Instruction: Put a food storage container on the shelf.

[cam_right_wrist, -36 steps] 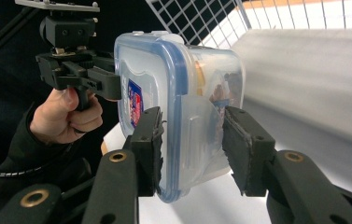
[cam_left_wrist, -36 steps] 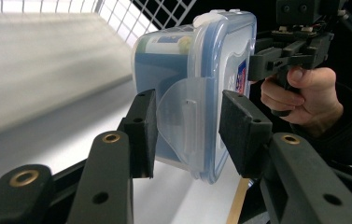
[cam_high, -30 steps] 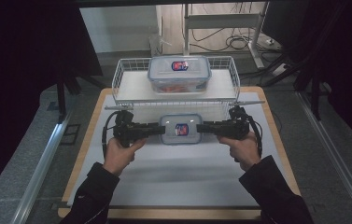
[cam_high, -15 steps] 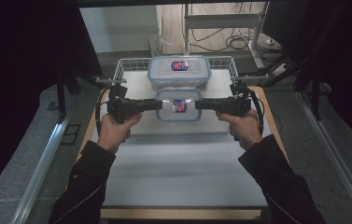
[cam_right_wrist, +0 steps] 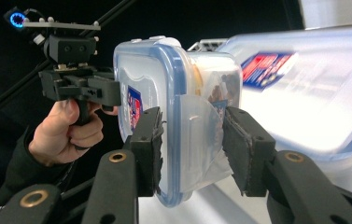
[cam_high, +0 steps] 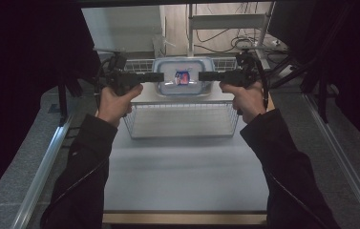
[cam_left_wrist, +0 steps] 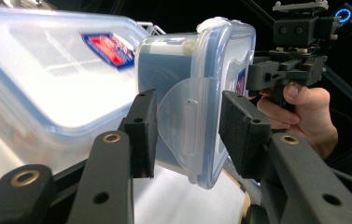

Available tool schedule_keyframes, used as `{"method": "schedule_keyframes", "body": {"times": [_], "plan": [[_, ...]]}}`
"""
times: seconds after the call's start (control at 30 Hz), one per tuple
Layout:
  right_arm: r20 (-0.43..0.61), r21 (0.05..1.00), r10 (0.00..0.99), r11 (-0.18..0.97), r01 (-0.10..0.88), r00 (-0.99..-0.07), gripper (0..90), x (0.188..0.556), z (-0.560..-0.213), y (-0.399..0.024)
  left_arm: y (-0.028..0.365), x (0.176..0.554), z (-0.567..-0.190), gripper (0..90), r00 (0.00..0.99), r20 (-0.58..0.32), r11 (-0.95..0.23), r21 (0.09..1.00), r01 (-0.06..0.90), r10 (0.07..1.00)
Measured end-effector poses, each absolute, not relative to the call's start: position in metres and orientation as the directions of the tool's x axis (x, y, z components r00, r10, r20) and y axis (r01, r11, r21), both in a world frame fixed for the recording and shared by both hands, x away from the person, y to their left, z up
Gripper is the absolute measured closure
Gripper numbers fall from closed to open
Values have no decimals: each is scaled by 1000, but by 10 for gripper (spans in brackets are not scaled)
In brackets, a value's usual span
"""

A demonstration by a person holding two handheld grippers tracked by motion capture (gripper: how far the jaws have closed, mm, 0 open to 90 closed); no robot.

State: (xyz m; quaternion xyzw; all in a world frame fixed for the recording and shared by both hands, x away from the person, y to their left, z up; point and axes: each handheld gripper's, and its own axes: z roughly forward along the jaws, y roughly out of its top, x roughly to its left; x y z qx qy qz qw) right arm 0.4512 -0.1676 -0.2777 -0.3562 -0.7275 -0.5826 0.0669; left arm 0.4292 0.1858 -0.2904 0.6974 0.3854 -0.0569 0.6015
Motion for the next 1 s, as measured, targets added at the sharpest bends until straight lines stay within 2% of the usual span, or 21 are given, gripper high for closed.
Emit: {"method": "schedule_keyframes", "body": {"times": [0.3, 0.73, 1.0], "plan": [[527, 797, 455, 27, 603, -718, 578, 475, -265, -169, 181, 452, -281, 573, 674, -556, 53, 788, 613, 486], [564, 776, 450, -4, 630, -692, 576, 495, -271, -170, 180, 465, -285, 569, 657, -567, 69, 780, 622, 496], [543, 788, 476, -4, 615, -692, 560, 495, -271, -168, 178, 462, -282, 547, 662, -521, 44, 802, 596, 539]]}}
